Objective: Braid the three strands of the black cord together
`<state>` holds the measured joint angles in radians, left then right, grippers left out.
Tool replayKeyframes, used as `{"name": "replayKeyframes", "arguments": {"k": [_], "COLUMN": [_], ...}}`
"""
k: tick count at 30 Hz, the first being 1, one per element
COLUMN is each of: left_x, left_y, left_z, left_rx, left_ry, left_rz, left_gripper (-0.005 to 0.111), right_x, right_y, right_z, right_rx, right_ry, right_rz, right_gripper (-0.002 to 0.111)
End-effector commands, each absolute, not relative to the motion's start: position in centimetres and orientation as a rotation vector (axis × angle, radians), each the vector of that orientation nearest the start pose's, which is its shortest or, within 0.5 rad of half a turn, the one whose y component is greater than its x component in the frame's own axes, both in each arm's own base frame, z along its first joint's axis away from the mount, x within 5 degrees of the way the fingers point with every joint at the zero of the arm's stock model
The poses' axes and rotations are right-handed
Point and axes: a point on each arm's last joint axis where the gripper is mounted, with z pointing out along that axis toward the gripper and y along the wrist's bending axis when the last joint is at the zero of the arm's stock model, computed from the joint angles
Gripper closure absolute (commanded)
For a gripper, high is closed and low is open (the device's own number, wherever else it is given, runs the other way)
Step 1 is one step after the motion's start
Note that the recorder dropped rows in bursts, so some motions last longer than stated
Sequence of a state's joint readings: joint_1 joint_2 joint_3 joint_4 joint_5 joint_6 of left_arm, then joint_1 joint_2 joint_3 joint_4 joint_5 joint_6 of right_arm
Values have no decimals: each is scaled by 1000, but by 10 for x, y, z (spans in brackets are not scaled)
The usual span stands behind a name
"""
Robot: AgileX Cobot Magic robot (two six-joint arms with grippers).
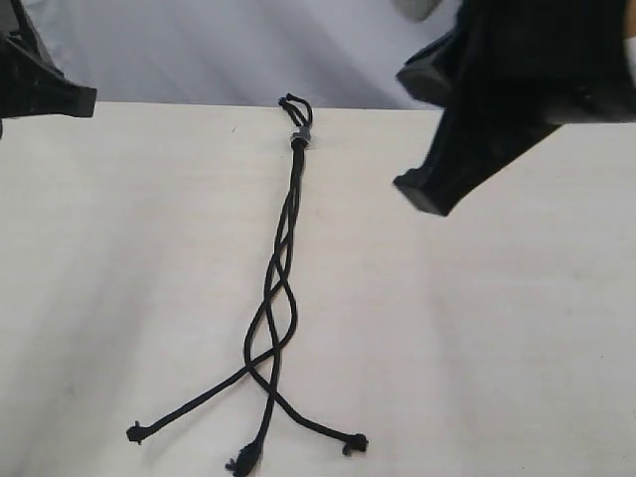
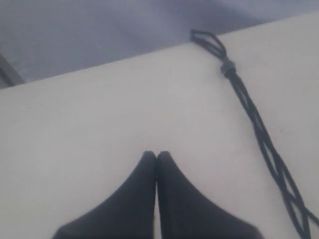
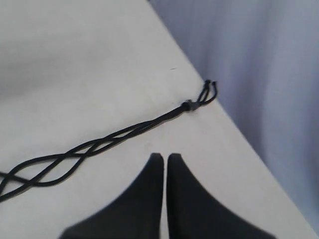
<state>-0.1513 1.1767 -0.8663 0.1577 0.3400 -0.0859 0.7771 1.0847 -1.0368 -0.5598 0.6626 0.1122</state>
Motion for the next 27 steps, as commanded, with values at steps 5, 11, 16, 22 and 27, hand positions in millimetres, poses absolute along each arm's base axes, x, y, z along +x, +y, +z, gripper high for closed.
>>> {"name": "replayKeyframes", "arguments": {"k": [5,11,16,22,27], "left_x": [200,169,153,143,143], "left_y": [-30,-26,-24,-22,-22], "left_z": [334,334,342,349,349], "left_rx": [164,114,116,113,113], "left_ry": [1849,1702,1643,1598,1598], "left_rz": [-70,-129,-125,-127,-127], "left_gripper": [106,106,106,106,106], "right_x": [155,149,149,149,149], "right_y": [106,101,101,101,101], "right_z": [376,376,376,376,376], "right_rx": [-779,-772,-772,-772,-772], "right_ry": [1763,1746,1746,1746,1746], "right_rz": [-45,-31,-31,-31,-31], "right_gripper": [108,108,108,108,108]}}
